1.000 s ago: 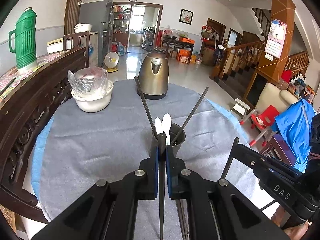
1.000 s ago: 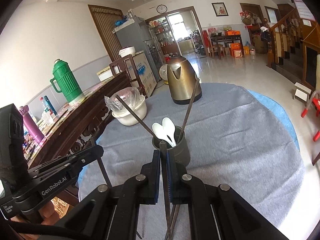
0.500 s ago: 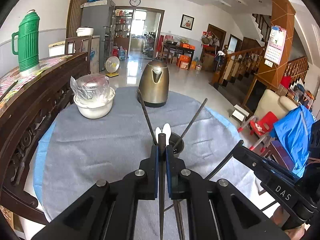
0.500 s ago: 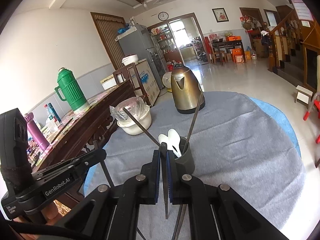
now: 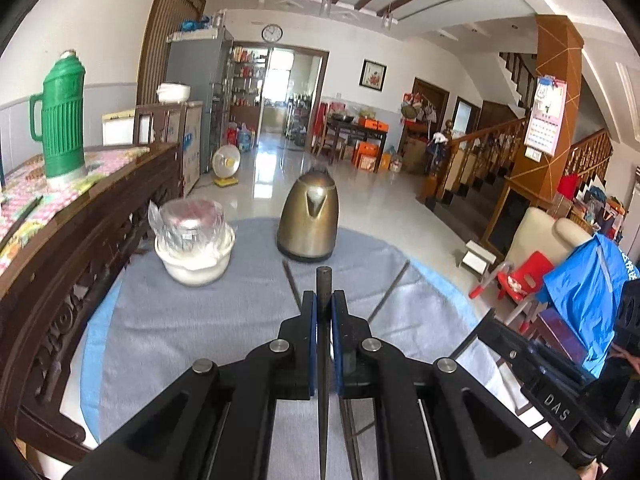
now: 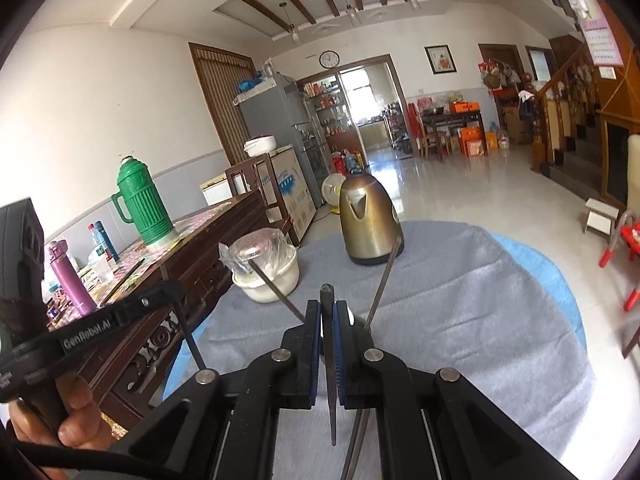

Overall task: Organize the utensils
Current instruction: 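Lower the chopstick into the cup with the right tool while the left tool lowers its chopstick, then open both tools to release the chopsticks into the gray cup, then move both tools down to the last chopsticks lying beside the cup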

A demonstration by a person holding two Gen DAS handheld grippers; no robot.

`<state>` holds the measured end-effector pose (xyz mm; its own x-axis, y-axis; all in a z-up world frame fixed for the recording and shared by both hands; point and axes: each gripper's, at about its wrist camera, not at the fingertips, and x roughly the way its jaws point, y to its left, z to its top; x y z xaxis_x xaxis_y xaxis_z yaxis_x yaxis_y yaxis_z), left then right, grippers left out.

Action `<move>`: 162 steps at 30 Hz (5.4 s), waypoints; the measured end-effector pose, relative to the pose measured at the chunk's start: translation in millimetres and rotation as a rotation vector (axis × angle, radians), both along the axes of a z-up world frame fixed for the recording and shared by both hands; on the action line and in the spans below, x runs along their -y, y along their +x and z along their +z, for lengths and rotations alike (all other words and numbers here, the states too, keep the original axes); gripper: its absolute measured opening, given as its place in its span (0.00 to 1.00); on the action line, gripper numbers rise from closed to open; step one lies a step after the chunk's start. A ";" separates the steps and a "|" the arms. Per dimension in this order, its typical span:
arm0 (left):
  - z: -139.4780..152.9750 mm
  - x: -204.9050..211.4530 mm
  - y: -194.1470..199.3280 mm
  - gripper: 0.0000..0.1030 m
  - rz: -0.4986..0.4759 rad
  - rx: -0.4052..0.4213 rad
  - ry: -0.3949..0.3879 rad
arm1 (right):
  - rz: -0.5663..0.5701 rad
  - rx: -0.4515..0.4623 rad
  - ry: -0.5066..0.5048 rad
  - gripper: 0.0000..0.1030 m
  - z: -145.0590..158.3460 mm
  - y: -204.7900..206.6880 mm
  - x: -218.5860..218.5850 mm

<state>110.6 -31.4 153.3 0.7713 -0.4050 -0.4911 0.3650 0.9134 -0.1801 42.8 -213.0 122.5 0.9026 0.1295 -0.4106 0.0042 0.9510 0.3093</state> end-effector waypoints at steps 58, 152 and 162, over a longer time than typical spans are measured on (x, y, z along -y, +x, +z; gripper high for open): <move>-37.7 41.4 54.6 0.15 0.102 0.154 -0.037 | -0.054 -0.034 0.078 0.08 -0.9 91.1 26.8; -155.4 1.0 -47.7 0.78 0.203 -0.196 0.340 | 0.074 -0.431 0.264 0.22 -170.2 -15.4 7.0; -176.0 -6.5 -42.6 0.78 0.194 -0.268 0.322 | 0.067 -0.445 0.254 0.22 -174.1 -9.6 3.9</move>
<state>67.9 -24.9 -22.7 0.6461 -0.0600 -0.7609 0.1610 0.9852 0.0591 33.2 -216.9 -51.6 0.6343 0.3267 -0.7006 0.1294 0.8486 0.5129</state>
